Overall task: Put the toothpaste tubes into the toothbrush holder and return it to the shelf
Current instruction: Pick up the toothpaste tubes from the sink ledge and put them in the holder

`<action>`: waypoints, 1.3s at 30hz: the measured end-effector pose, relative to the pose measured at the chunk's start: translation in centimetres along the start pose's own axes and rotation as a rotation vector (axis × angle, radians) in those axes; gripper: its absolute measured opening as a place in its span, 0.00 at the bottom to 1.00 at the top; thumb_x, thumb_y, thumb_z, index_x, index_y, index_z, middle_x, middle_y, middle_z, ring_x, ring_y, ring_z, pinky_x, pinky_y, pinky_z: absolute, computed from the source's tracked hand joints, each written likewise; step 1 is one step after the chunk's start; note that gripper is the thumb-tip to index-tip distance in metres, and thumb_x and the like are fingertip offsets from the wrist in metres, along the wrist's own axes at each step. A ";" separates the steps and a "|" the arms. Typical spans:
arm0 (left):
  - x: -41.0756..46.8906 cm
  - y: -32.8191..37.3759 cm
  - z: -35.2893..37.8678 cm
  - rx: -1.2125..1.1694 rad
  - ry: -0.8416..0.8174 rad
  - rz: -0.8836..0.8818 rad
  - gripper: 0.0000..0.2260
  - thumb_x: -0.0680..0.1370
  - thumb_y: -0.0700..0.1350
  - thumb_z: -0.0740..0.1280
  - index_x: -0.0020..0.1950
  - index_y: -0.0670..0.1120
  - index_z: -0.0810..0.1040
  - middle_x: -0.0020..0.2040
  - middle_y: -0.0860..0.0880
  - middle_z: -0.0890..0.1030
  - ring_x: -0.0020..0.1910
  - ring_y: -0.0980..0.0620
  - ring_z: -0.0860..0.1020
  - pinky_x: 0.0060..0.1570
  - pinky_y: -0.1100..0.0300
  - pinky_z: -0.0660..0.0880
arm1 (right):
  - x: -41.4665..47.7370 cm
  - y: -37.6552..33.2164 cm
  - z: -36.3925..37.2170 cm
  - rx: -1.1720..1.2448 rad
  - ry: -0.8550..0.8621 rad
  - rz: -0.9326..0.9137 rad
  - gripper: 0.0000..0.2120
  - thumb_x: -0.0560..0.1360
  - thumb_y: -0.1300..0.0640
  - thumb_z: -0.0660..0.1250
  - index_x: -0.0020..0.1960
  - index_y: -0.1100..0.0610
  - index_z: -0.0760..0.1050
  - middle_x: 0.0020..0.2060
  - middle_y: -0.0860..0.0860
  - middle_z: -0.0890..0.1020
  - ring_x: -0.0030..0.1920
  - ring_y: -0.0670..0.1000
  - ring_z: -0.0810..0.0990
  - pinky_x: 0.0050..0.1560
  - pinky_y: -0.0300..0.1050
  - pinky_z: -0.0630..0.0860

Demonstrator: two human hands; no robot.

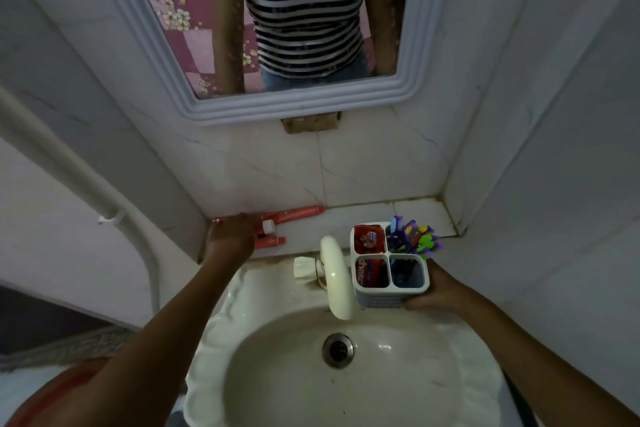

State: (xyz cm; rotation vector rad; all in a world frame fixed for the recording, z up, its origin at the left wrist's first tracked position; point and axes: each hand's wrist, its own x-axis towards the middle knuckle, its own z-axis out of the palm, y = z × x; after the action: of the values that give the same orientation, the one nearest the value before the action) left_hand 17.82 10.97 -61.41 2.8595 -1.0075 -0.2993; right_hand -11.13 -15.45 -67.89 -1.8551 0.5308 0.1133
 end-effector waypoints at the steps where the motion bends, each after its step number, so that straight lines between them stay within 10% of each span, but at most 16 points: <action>1: 0.8 -0.6 0.2 0.099 -0.009 0.003 0.34 0.67 0.76 0.59 0.65 0.57 0.74 0.57 0.47 0.82 0.49 0.47 0.81 0.52 0.53 0.79 | 0.0 0.0 -0.1 -0.002 0.001 -0.002 0.45 0.51 0.56 0.79 0.64 0.50 0.64 0.58 0.46 0.76 0.57 0.37 0.75 0.51 0.28 0.75; 3: 2.3 -1.6 0.8 0.233 -0.039 0.021 0.42 0.62 0.81 0.48 0.62 0.56 0.76 0.52 0.48 0.82 0.47 0.46 0.81 0.49 0.52 0.79 | 0.0 0.0 -0.1 -0.012 -0.007 -0.006 0.45 0.51 0.56 0.79 0.65 0.53 0.64 0.58 0.47 0.76 0.58 0.39 0.75 0.53 0.30 0.75; 12: 4.4 -0.7 0.7 0.563 -0.076 0.190 0.17 0.74 0.54 0.65 0.62 0.55 0.76 0.60 0.50 0.80 0.62 0.46 0.76 0.61 0.49 0.65 | 0.0 -0.5 0.1 -0.026 -0.005 -0.011 0.46 0.51 0.52 0.79 0.66 0.53 0.64 0.60 0.47 0.76 0.61 0.39 0.75 0.57 0.33 0.75; 21: 3.0 4.6 -7.6 -0.194 0.054 0.434 0.19 0.75 0.56 0.66 0.65 0.52 0.73 0.54 0.48 0.75 0.50 0.50 0.75 0.51 0.52 0.75 | -0.3 -0.8 0.1 -0.026 0.004 -0.002 0.46 0.51 0.53 0.78 0.66 0.53 0.63 0.61 0.52 0.76 0.63 0.48 0.75 0.63 0.51 0.74; 26: -0.3 13.6 -12.6 0.155 -0.184 0.772 0.26 0.73 0.54 0.70 0.71 0.57 0.70 0.52 0.55 0.74 0.48 0.57 0.71 0.48 0.60 0.70 | -0.5 -1.2 0.1 -0.046 0.007 -0.012 0.48 0.52 0.57 0.78 0.68 0.56 0.62 0.63 0.55 0.75 0.63 0.50 0.74 0.63 0.51 0.75; 31: -3.0 20.1 -11.2 0.522 -0.477 0.675 0.25 0.68 0.58 0.74 0.63 0.54 0.77 0.51 0.56 0.80 0.50 0.54 0.78 0.52 0.55 0.76 | -0.5 -1.2 0.0 -0.038 -0.002 0.000 0.46 0.57 0.70 0.79 0.69 0.59 0.61 0.56 0.46 0.76 0.57 0.39 0.75 0.51 0.25 0.75; 39: -4.7 24.2 -8.3 0.810 -0.449 0.588 0.14 0.67 0.54 0.75 0.37 0.48 0.74 0.33 0.53 0.73 0.39 0.51 0.77 0.45 0.58 0.75 | -0.7 -1.9 0.3 -0.020 0.009 -0.018 0.44 0.54 0.68 0.80 0.66 0.56 0.64 0.54 0.41 0.76 0.57 0.40 0.75 0.56 0.33 0.76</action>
State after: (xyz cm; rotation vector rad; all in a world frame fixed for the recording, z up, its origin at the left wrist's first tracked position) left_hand 1.31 -4.68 -48.89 2.9410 -2.4682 -0.5983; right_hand -10.96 -14.50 -66.07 -1.8806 0.5207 0.0980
